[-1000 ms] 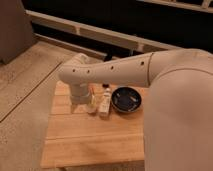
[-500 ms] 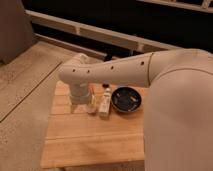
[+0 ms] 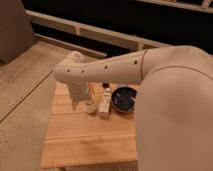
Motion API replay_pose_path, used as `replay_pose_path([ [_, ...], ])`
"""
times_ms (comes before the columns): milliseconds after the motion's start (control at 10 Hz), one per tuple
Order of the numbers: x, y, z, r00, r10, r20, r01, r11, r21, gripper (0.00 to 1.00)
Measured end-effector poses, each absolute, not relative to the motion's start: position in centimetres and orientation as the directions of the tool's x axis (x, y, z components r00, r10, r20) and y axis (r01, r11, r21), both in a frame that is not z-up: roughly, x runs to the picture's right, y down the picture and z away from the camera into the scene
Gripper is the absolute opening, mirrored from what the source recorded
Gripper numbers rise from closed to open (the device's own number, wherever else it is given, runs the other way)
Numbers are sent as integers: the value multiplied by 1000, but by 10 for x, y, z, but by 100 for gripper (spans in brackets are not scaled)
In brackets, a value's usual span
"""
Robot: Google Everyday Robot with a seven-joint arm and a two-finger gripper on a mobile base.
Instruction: Place the ceramic cup over the eraser
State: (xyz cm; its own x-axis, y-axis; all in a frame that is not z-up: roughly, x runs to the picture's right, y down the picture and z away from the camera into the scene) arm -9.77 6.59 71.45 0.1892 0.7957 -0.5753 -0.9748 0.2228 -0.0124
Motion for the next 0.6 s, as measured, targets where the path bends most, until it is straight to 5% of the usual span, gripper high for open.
replay_pose_path([
  [600, -98, 16, 745, 252, 854, -456, -967, 236, -93, 65],
])
